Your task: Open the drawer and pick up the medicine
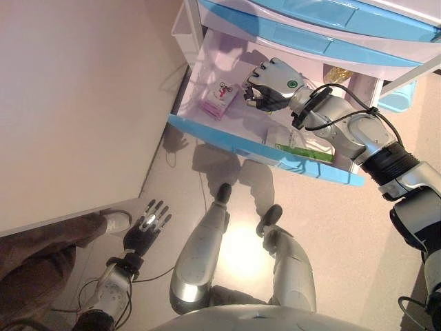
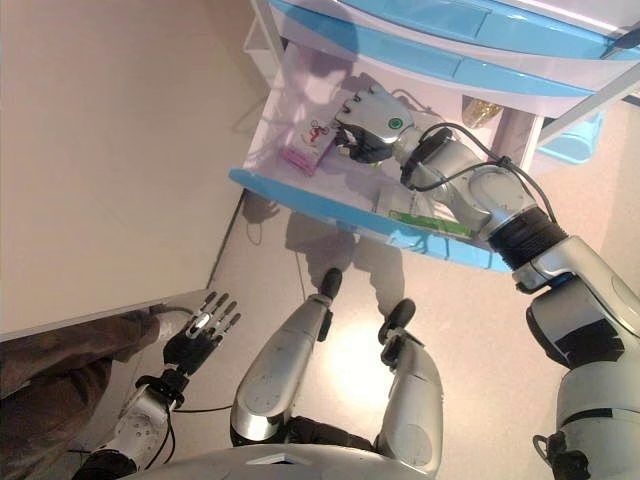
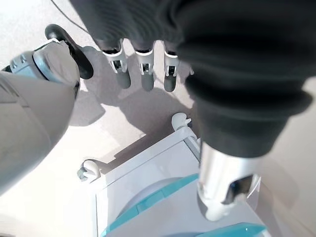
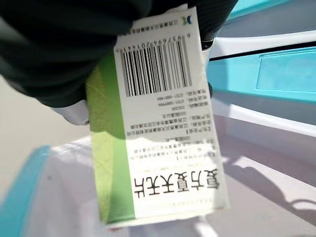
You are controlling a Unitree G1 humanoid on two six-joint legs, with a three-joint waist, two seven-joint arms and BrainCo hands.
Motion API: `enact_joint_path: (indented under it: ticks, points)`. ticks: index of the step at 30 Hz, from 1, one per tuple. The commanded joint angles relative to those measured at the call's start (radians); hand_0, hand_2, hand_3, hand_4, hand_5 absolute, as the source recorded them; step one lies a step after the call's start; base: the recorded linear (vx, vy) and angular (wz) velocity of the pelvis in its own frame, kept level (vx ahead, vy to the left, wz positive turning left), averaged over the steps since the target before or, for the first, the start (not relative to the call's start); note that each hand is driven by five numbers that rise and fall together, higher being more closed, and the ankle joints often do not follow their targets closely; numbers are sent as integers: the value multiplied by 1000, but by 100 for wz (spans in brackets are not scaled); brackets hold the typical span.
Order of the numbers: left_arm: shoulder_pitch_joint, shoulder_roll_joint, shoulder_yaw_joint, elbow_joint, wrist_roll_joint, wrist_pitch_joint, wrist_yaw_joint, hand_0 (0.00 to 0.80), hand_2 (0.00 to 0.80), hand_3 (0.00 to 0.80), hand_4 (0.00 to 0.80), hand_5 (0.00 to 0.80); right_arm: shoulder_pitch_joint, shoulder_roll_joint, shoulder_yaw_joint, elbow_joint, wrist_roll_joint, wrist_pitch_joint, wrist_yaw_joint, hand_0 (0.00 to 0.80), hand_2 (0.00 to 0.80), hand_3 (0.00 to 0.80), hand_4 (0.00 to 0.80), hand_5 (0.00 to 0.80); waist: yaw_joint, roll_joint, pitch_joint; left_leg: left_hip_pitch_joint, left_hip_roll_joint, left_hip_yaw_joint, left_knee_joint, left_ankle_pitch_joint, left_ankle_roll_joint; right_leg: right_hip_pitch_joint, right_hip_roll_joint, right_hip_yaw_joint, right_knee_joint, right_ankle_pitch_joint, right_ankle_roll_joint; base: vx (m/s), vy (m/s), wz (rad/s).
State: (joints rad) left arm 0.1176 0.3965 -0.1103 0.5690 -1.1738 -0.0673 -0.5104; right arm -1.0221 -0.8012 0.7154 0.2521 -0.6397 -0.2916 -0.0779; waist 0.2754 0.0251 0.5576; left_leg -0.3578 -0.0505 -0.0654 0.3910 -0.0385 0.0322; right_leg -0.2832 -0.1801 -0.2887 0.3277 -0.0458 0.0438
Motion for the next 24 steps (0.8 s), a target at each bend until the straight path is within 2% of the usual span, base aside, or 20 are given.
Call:
enact_joint_path:
  ticks: [1,9,15,24]
  points:
    - [79,-2,53,5,41,-4,-26,0,0,0,0,0,-3,-42,-71,-162,123,-70,52,800,800,800,800,800,-5,-17,-38,92,-22,67,-123,-72,23,60,-13,12,104,-67,55,7,-46,-13]
    - [75,-28,60,34,79,-10,-28,0,0,0,0,0,66,-57,-157,-382,278,-112,194,800,800,800,800,800,-34,-31,-89,146,-18,78,-170,-68,17,109,0,34,58,-70,66,24,-29,-13]
    - [81,-46,77,59,111,-8,-30,0,0,0,0,0,128,-65,-239,-558,408,-107,285,800,800,800,800,800,-52,-45,-133,185,-19,82,-197,-70,14,145,12,47,31,-78,70,49,-29,-6]
    - [93,-78,89,95,147,-12,-27,0,0,0,0,0,192,-49,-337,-715,516,-114,333,800,800,800,800,800,-68,-58,-188,221,-21,83,-213,-76,12,182,21,63,13,-90,66,53,-14,-8]
